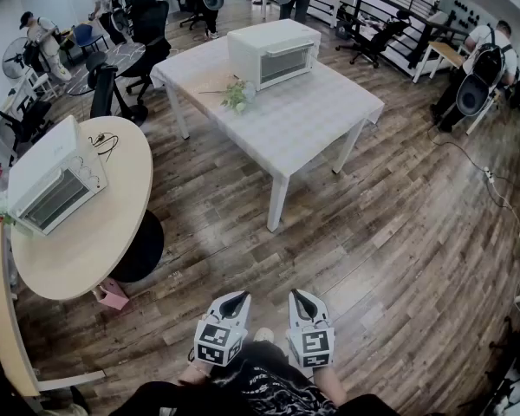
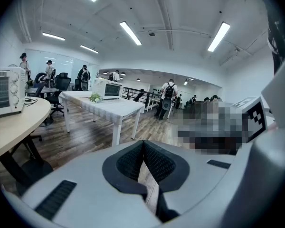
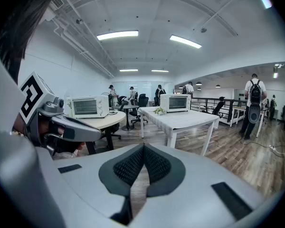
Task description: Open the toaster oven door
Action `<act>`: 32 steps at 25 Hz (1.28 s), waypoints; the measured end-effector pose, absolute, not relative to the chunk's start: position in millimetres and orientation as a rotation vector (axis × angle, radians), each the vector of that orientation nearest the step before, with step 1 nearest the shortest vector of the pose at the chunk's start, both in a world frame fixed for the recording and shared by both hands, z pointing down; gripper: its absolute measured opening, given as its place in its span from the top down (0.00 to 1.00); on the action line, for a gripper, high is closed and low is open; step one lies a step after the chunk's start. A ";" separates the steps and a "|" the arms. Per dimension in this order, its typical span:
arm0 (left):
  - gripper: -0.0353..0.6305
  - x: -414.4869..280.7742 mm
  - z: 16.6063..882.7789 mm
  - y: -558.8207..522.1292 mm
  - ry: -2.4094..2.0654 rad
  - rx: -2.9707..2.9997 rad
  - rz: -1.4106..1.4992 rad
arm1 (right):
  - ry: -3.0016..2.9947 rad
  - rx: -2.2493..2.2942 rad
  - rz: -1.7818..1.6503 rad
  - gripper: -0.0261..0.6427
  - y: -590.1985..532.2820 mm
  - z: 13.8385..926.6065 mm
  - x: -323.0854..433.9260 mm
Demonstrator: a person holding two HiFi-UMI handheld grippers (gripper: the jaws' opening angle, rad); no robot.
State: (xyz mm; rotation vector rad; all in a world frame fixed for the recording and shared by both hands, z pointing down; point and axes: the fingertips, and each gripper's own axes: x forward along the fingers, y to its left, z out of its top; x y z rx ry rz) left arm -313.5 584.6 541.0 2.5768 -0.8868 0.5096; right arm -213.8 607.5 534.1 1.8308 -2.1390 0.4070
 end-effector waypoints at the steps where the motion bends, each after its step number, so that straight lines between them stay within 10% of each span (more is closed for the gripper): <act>1: 0.92 -318.2 538.9 581.8 -0.888 2.579 0.505 | -2.136 1.830 0.413 0.95 605.4 534.0 -219.0; 32: 0.92 -389.1 554.1 469.1 -0.662 2.602 0.564 | -2.029 1.996 0.498 0.95 506.2 536.0 -293.9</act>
